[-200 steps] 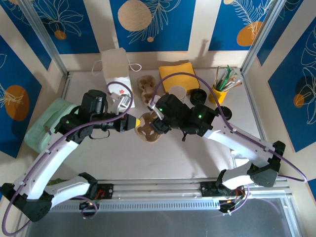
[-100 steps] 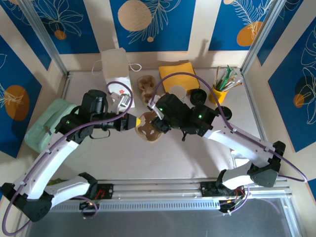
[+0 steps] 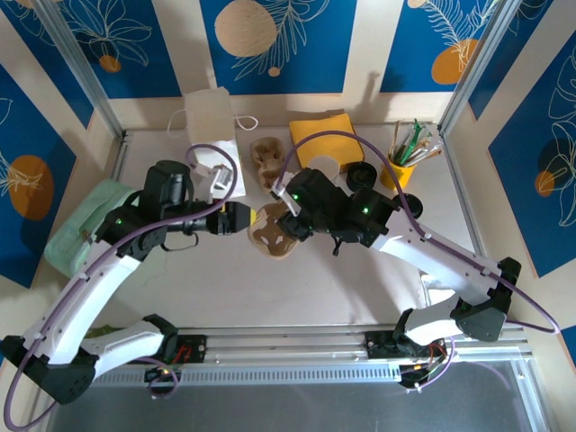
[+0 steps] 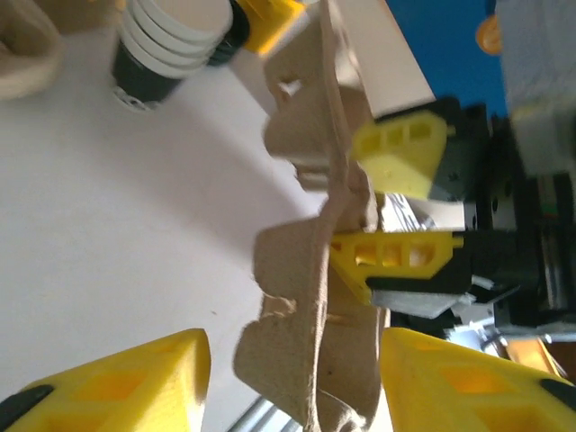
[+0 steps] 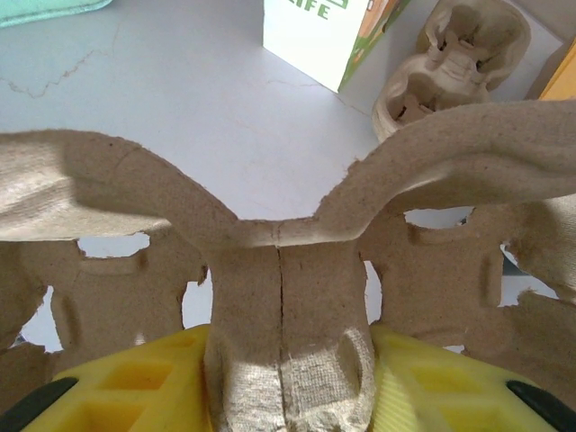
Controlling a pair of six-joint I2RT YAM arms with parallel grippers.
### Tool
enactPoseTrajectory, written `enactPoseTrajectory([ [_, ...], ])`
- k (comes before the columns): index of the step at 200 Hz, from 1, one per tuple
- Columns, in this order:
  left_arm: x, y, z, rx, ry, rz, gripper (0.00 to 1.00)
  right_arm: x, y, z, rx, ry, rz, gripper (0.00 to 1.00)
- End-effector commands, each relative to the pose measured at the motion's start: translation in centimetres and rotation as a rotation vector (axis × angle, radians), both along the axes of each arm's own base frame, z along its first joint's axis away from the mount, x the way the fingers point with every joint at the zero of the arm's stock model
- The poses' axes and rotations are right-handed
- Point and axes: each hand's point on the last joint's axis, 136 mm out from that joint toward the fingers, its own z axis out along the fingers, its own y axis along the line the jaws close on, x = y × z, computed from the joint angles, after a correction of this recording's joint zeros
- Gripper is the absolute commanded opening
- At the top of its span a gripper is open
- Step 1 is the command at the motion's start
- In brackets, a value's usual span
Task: Pack the takeout coffee
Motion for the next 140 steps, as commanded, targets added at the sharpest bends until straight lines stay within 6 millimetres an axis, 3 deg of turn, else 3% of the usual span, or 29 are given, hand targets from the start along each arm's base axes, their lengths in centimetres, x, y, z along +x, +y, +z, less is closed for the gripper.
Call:
enactPoseTrajectory([
  [1, 2.3, 2.8, 1.8, 0.046, -0.045, 0.148, 0.55, -0.5, -0.7, 0.1, 0.002, 0.004, 0.01, 0.44],
  [23, 5.1, 5.3, 2.8, 0.057, -0.027, 0.265, 0.55, -0.5, -1.0, -0.2, -0.004, 0.015, 0.007, 0.44],
  [76, 13.5, 13.2, 2.7, 0.252, 0.033, 0.609, 0.57, -1.2, -1.4, -0.1, 0.008, 0.027, 0.005, 0.44],
  [104, 17.5, 15.7, 2.0, 0.323, 0.045, 0.699, 0.57, -1.9, -1.8, 0.5, 0.049, 0.026, 0.017, 0.44],
  [140, 21.4, 16.3, -0.1, 0.372, 0.089, 0.705, 0.57, -2.2, -2.8, 0.6, 0.028, 0.016, -0.001, 0.44],
])
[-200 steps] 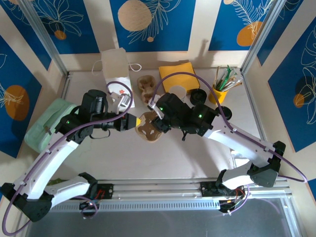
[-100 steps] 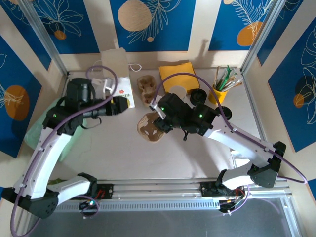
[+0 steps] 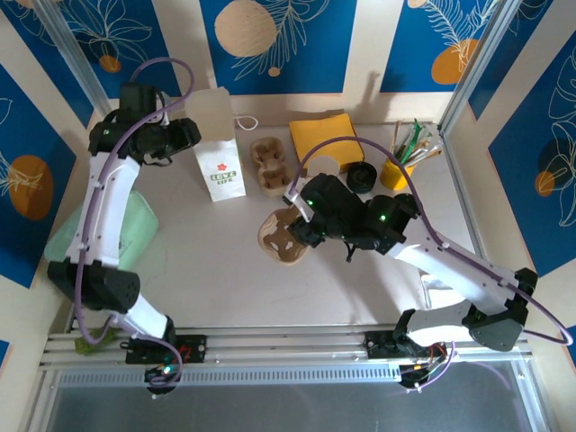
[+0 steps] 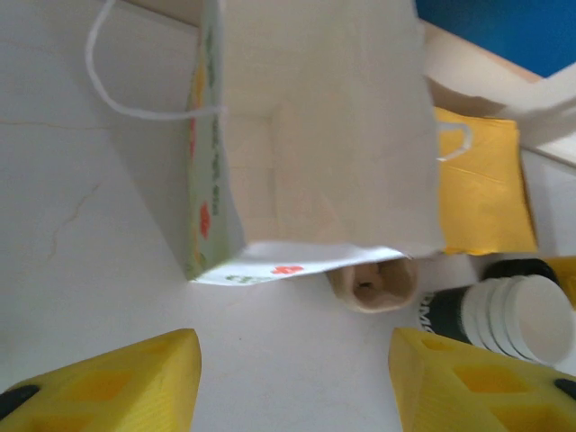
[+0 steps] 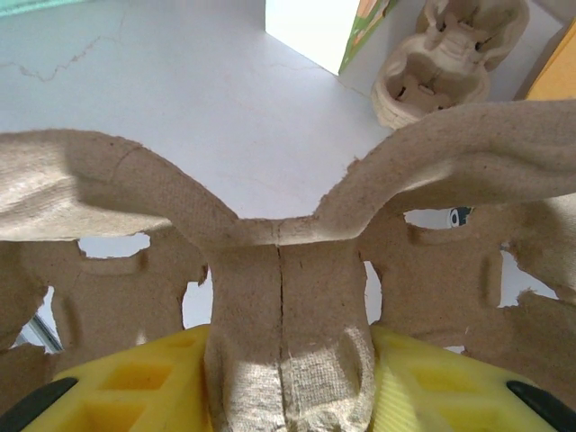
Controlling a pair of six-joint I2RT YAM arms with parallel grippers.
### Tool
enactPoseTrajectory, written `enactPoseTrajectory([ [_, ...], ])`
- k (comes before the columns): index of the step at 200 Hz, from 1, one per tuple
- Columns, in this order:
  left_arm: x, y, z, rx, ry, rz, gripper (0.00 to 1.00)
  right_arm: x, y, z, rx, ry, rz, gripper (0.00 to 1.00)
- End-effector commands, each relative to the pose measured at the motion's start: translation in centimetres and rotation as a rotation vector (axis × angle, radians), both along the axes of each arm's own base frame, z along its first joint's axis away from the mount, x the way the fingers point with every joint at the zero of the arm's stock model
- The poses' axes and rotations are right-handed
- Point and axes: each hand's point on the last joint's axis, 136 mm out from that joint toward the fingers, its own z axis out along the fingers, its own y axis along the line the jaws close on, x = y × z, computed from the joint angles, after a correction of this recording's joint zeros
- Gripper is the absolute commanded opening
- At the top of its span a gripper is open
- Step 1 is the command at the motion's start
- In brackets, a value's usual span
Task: Pack the takeout coffee
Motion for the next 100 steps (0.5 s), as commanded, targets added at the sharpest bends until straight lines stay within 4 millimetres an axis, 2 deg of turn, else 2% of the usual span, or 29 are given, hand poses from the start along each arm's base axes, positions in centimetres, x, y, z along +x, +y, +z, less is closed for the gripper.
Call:
enactPoseTrajectory([
  [1, 1.3, 1.4, -0.7, 0.064, 0.029, 0.025, 0.57, -0.6, -0.6, 0.2, 0.005, 0.009, -0.005, 0.44],
  [27, 3.6, 1.7, -2.6, 0.093, 0.088, 0.032, 0.57, -0.9, -0.8, 0.5, 0.016, 0.004, -0.004, 0.44],
  [48, 5.4, 1.2, -3.7, 0.086, 0.119, 0.012, 0.53, -1.0, -0.9, 0.7, 0.023, -0.001, -0.006, 0.44],
  [70, 6.6, 1.3, -4.6, 0.101, 0.148, 0.009, 0.43, -1.1, -1.2, 0.9, 0.025, -0.002, -0.009, 0.44],
  [83, 7.0, 1.3, -5.0, 0.106, 0.161, 0.005, 0.34, -1.2, -1.2, 0.9, 0.028, 0.0, -0.008, 0.44],
  [100, 7.2, 1.2, -5.5, 0.107, 0.172, 0.004, 0.28, -1.3, -1.3, 1.0, 0.032, -0.001, -0.008, 0.44],
])
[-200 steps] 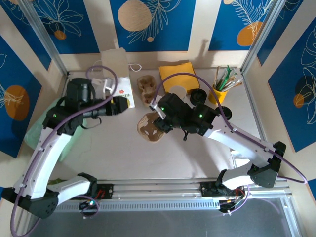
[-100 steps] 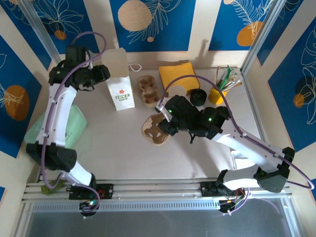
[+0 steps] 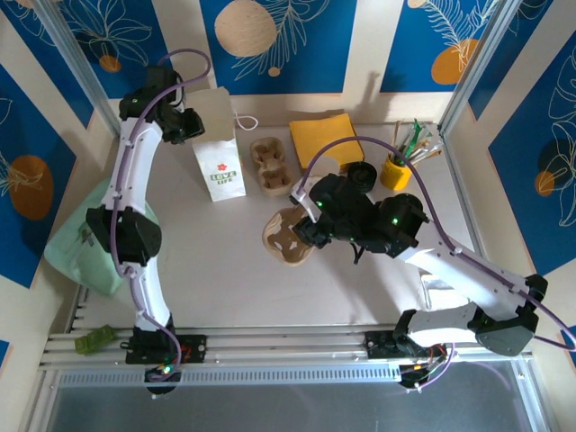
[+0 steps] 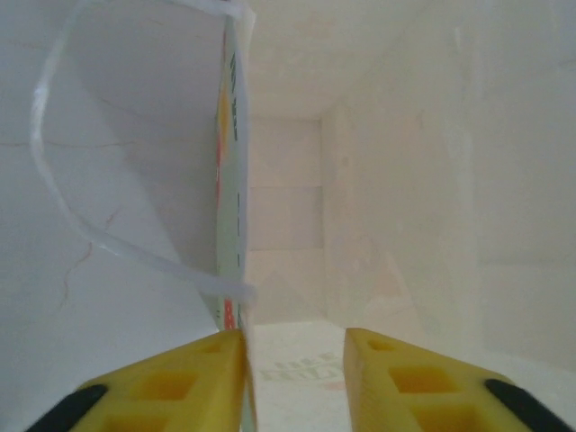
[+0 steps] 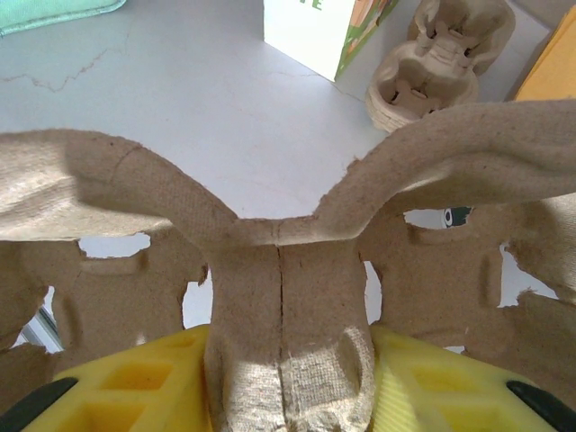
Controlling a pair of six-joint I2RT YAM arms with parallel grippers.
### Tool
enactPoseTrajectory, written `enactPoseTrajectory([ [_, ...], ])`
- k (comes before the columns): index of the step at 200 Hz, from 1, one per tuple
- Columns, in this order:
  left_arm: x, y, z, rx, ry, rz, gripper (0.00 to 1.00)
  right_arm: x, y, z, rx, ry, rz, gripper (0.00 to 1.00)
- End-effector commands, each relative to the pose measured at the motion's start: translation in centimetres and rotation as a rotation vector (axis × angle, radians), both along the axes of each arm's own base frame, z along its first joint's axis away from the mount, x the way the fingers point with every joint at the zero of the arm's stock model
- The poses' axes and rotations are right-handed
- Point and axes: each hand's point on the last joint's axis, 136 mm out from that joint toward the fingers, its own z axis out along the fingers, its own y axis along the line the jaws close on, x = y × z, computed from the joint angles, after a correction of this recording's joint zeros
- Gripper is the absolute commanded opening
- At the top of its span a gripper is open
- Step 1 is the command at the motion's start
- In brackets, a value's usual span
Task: Pack the takeout coffee
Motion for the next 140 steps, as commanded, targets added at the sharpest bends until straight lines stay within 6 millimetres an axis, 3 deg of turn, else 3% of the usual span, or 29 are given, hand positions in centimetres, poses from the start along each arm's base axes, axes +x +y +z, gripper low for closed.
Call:
enactPoseTrajectory([
  [1, -0.6, 0.8, 0.2, 0.021, 0.027, 0.004, 0.27, -0.6, -0.5, 0.1, 0.01, 0.006, -0.005, 0.44],
  [71, -1.9, 1.0, 0.5, 0.032, 0.047, -0.005, 0.0, -0.9, -0.4, 0.7, 0.035, 0.011, 0.006, 0.44],
  [140, -9.0, 0.6, 0.9, -0.006, 0.092, -0.018, 0.0, -1.3, -0.7, 1.2, 0.044, 0.017, 0.005, 0.44],
])
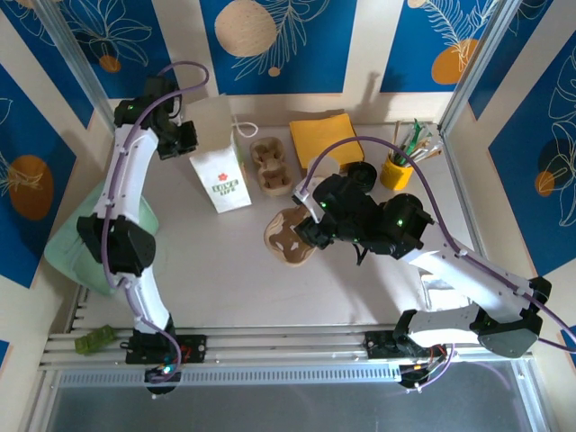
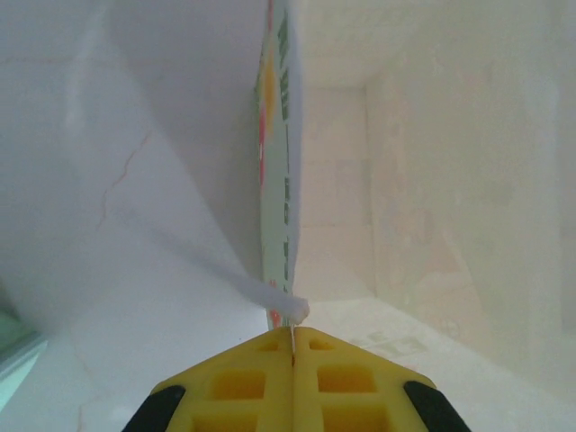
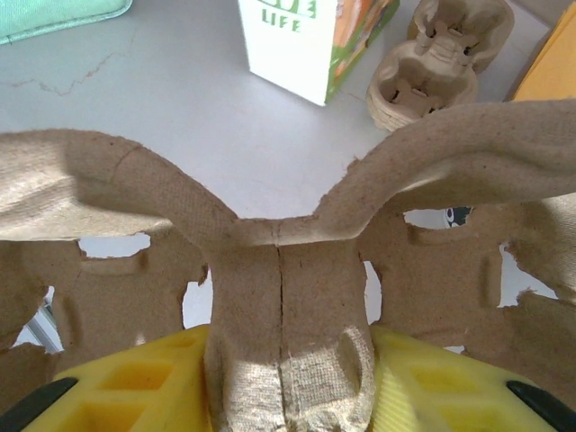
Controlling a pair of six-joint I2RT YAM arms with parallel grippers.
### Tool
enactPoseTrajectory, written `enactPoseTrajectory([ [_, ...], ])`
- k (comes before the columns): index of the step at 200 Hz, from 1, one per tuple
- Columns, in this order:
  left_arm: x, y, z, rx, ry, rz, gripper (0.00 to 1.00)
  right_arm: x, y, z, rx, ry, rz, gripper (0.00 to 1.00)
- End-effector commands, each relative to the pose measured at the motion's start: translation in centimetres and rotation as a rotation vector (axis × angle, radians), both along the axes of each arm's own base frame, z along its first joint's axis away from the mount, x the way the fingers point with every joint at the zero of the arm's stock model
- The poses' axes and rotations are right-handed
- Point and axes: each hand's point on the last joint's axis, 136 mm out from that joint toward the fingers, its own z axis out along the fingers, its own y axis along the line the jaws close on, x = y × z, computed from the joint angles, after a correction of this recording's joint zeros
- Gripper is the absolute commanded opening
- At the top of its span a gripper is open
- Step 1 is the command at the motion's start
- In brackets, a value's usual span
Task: Pack the takeout coffee
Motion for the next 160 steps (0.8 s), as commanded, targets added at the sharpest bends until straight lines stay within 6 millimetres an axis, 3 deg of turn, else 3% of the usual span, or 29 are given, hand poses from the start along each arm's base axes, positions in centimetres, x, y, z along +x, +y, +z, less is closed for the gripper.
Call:
enactPoseTrajectory([
  [1, -3.5, -0.2, 1.8, -0.042, -0.014, -0.01, 0.0, -0.9, -0.4, 0.9, 0.03, 0.01, 0.01, 0.44],
  [76, -12.5, -2.9, 3.5, -0.225, -0.042, -0.117, 0.0, -0.5, -0.2, 2.0, 0.06, -0.02, 0.011, 0.44],
  [103, -14.3, -4.3, 4.5, -0.303, -0.091, -0.141, 0.0, -0.4, -0.5, 2.6, 0.059, -0.035, 0.002, 0.44],
  [160, -17.6, -7.9, 4.5, -0.352, -0.1, -0.239, 0.0, -0.1, -1.6, 3.6, 0.039, -0.053, -0.023, 0.44],
])
